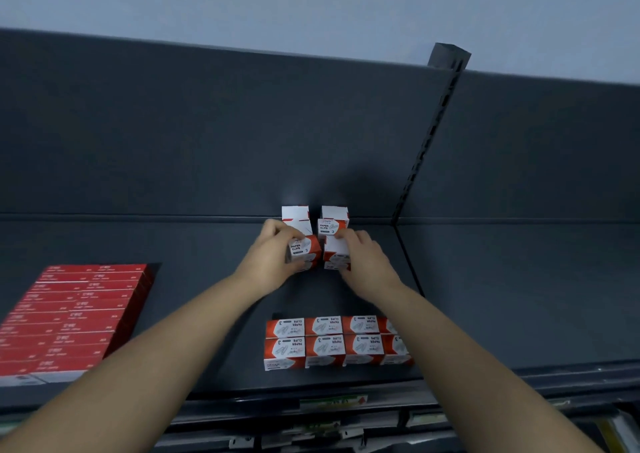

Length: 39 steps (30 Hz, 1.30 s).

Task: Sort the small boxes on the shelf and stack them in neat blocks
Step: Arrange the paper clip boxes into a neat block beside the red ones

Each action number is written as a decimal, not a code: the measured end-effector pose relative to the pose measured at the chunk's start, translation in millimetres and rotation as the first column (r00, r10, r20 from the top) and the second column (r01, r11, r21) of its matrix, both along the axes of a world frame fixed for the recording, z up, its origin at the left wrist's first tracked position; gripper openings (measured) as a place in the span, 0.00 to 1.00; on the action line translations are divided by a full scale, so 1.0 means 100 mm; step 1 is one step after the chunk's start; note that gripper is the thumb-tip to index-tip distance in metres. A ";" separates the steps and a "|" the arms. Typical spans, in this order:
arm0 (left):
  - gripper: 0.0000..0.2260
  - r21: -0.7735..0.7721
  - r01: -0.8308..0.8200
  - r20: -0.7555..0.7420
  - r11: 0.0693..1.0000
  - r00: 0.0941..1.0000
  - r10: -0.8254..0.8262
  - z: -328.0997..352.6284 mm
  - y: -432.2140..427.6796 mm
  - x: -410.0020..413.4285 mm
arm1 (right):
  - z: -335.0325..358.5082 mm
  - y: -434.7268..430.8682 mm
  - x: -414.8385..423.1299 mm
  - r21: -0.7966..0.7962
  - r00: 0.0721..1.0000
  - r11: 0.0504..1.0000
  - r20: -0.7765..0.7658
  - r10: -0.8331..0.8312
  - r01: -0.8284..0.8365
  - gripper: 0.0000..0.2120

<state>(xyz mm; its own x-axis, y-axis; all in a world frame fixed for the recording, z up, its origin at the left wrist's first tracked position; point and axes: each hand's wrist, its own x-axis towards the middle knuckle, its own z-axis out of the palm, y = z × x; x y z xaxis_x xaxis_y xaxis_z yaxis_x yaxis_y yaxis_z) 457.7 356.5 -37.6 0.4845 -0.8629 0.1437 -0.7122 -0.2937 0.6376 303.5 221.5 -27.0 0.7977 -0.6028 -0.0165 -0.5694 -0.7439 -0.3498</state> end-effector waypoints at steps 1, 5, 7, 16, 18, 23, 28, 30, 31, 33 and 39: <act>0.21 -0.015 -0.003 0.002 1.000 1.000 0.003 -0.01 0.00 -0.01 | -0.02 0.00 0.00 -0.019 1.000 1.000 -0.003 -0.012 0.012 0.29; 0.21 -0.031 0.002 0.043 1.000 0.999 0.000 -0.06 0.05 -0.05 | -0.01 -0.02 -0.02 -0.033 0.999 0.999 -0.003 -0.042 0.042 0.26; 0.21 -0.052 0.009 0.049 0.999 0.999 -0.006 -0.09 0.06 -0.04 | 0.01 -0.03 -0.04 -0.007 0.999 0.999 0.017 -0.042 0.042 0.25; 0.16 -0.243 -0.120 -0.350 0.963 0.936 0.029 0.06 0.15 0.01 | 0.16 0.02 -0.22 0.488 0.885 0.873 0.413 -0.215 -0.016 0.14; 0.15 -0.224 -0.159 -0.548 0.962 0.837 0.011 0.21 0.18 -0.03 | 0.30 0.06 -0.24 0.577 0.842 0.814 0.468 -0.267 -0.063 0.09; 0.14 -0.303 -0.163 -0.715 0.939 0.690 -0.111 0.55 0.22 -0.21 | 0.54 0.14 -0.34 0.651 0.788 0.755 0.507 -0.350 -0.083 0.12; 0.16 -0.365 -0.157 -0.796 0.918 0.564 -0.220 0.71 0.24 -0.38 | 0.69 0.23 -0.37 0.734 0.714 0.662 0.546 -0.439 -0.154 0.14; 0.16 -0.351 -0.119 -0.790 0.929 0.570 -0.226 0.75 0.24 -0.43 | 0.74 0.27 -0.38 0.745 0.700 0.641 0.558 -0.446 -0.185 0.14; 0.17 -0.341 -0.109 -0.789 0.934 0.574 -0.221 0.76 0.24 -0.46 | 0.76 0.28 -0.39 0.744 0.697 0.640 0.562 -0.445 -0.192 0.13; 0.19 -0.322 -0.116 -0.794 0.940 0.573 -0.202 0.79 0.25 -0.51 | 0.80 0.31 -0.42 0.746 0.694 0.636 0.564 -0.448 -0.195 0.13; 0.22 -0.304 -0.148 -0.824 0.941 0.537 -0.182 0.88 0.27 -0.63 | 0.84 0.33 -0.55 0.753 0.696 0.622 0.564 -0.445 -0.213 0.13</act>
